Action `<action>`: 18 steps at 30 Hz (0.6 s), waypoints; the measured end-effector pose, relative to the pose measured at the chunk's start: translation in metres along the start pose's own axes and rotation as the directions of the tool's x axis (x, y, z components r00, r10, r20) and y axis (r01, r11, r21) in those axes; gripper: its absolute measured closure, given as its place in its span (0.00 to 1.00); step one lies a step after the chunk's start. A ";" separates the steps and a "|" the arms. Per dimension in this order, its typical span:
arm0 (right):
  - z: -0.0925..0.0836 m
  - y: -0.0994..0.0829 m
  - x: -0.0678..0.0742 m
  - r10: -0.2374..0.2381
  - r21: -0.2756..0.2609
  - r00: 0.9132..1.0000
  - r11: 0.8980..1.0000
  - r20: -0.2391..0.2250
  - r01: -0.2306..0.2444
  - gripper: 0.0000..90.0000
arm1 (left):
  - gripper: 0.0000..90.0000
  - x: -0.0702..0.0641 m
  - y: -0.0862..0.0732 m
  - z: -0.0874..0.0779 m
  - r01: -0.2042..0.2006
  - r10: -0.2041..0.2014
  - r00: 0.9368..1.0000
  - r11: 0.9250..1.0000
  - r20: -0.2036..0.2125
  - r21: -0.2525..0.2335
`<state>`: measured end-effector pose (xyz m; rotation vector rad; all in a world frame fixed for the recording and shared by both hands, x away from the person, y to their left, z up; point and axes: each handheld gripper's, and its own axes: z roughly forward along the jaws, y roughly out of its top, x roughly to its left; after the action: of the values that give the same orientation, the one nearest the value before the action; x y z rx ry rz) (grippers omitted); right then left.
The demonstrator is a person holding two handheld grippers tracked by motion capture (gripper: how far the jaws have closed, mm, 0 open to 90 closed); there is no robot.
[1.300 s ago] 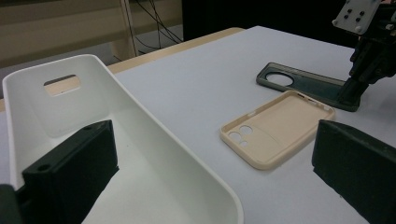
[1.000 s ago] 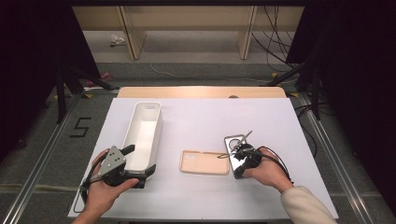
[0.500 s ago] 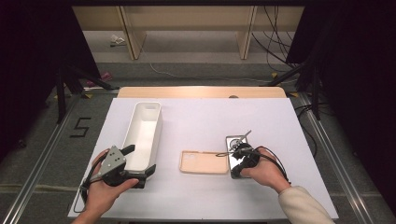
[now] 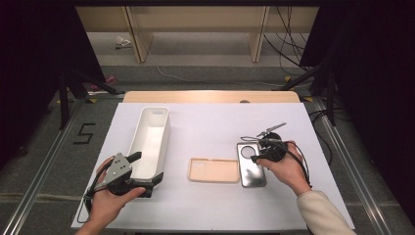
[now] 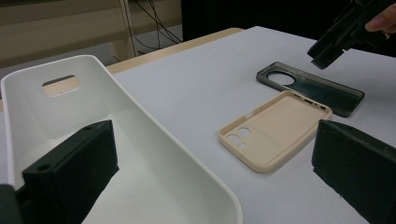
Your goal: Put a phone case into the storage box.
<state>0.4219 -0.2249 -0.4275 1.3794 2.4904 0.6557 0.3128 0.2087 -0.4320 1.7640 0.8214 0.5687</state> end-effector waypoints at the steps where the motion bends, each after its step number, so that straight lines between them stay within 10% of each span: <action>1: 0.001 0.000 -0.005 0.025 0.010 1.000 1.000 0.015 -0.025 0.54 | 0.00 0.000 0.000 0.000 0.000 0.000 1.000 1.000 0.000 0.000; 7: 0.008 0.006 -0.019 0.147 0.051 0.989 0.988 0.026 -0.149 0.55 | 0.00 0.000 0.000 0.000 -0.001 0.001 1.000 1.000 -0.002 -0.001; 18: 0.021 0.015 -0.021 0.193 0.114 0.980 0.973 0.054 -0.198 0.56 | 0.00 0.000 0.000 0.000 0.001 -0.001 1.000 1.000 0.001 -0.001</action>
<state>0.4524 -0.2298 -0.4389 1.6805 2.4153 0.5151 0.3129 0.2086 -0.4320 1.7632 0.8211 0.5679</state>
